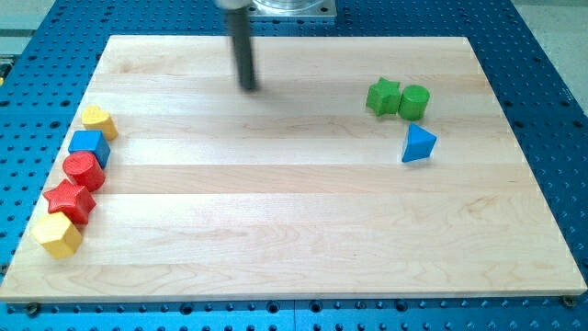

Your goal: Push the green star above the yellow heart

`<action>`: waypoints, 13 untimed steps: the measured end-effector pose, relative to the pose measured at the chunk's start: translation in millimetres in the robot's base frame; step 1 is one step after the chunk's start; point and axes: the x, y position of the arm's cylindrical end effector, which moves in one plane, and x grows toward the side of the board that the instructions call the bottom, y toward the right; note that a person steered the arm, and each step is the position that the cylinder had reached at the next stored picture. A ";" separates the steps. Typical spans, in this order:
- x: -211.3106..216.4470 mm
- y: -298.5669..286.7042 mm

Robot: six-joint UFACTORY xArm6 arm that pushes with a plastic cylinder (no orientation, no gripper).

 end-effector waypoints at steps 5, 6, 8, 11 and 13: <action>65.1 151.2; 35.7 66.8; 3.2 -106.0; 43.2 -189.0; 57.0 -204.5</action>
